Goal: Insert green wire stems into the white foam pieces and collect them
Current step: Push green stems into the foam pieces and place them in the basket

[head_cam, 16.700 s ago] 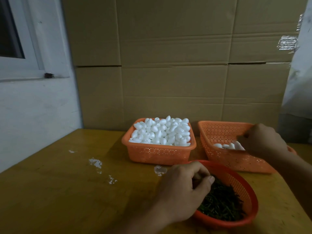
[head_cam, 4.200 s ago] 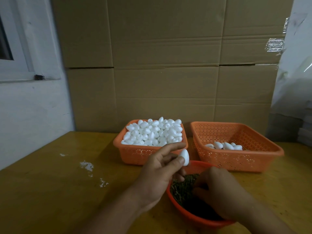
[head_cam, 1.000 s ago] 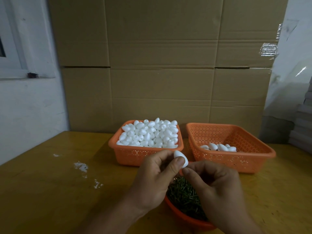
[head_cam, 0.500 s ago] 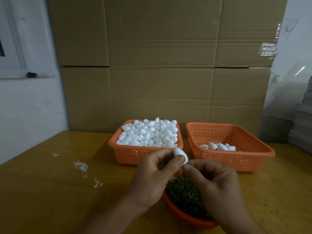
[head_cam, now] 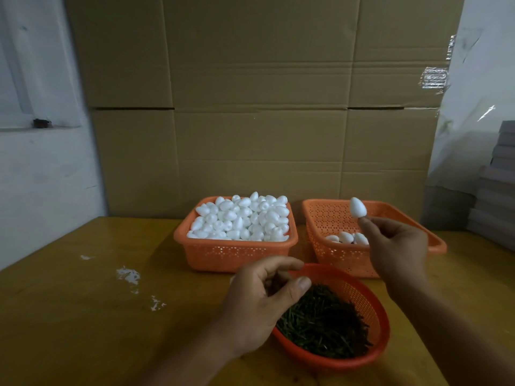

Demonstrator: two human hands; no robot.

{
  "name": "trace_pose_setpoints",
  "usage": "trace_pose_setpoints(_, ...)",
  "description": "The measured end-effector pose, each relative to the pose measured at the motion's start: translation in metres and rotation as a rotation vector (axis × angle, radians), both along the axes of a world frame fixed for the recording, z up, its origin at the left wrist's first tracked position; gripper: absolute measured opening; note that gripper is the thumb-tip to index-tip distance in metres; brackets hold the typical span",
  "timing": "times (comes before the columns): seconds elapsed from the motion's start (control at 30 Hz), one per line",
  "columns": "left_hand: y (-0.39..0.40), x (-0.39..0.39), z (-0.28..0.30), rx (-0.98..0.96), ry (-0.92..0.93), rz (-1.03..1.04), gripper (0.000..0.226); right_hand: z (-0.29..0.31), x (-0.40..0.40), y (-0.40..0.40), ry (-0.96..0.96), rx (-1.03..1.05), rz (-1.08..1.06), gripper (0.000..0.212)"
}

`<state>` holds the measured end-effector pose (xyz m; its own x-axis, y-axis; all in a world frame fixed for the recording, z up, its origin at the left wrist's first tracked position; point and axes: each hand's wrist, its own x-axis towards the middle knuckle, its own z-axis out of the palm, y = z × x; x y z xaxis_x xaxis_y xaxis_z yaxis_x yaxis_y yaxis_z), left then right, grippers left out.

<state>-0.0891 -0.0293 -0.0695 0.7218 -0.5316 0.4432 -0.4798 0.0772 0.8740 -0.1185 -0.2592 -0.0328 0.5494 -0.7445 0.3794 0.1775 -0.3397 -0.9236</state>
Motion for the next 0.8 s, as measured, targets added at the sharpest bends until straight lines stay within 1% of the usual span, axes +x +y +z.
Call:
trace_pose_setpoints(0.07,0.0,0.0,-0.001,0.005,0.007,-0.003,0.039,-0.002,0.009,-0.016,0.106,-0.061,-0.08,0.013)
trace_pose_setpoints(0.23,0.0,-0.001,0.001,0.032,0.007,-0.029,0.036,0.003,0.024,-0.048,0.463,-0.364,-0.259,0.021)
trace_pose_setpoints(0.3,0.001,-0.001,0.002,0.034,0.006,-0.034,0.036,0.008,0.029,-0.057,0.623,-0.431,-0.323,0.03)
trace_pose_setpoints(0.4,0.002,0.0,0.001,0.052,-0.007,-0.03,0.035,0.013,0.035,-0.064,0.836,-0.499,-0.355,0.047)
trace_pose_setpoints(0.5,0.001,0.002,-0.001,0.072,-0.007,-0.025,0.034,0.015,0.036,-0.065,0.893,-0.554,-0.364,0.04)
trace_pose_setpoints(0.57,0.001,0.003,-0.001,0.077,-0.013,-0.012,0.034,0.018,0.035,-0.062,0.927,-0.57,-0.332,0.038)
trace_pose_setpoints(0.63,0.0,0.003,-0.002,0.076,-0.022,0.005,0.032,0.02,0.033,-0.059,0.945,-0.592,-0.295,0.032)
trace_pose_setpoints(0.73,0.001,0.007,-0.002,0.08,-0.034,0.042,0.018,0.021,0.027,-0.055,0.875,-0.641,-0.288,0.025)
trace_pose_setpoints(0.8,0.003,0.011,-0.001,0.088,-0.053,0.095,0.008,0.021,0.02,-0.048,0.76,-0.636,-0.246,0.029)
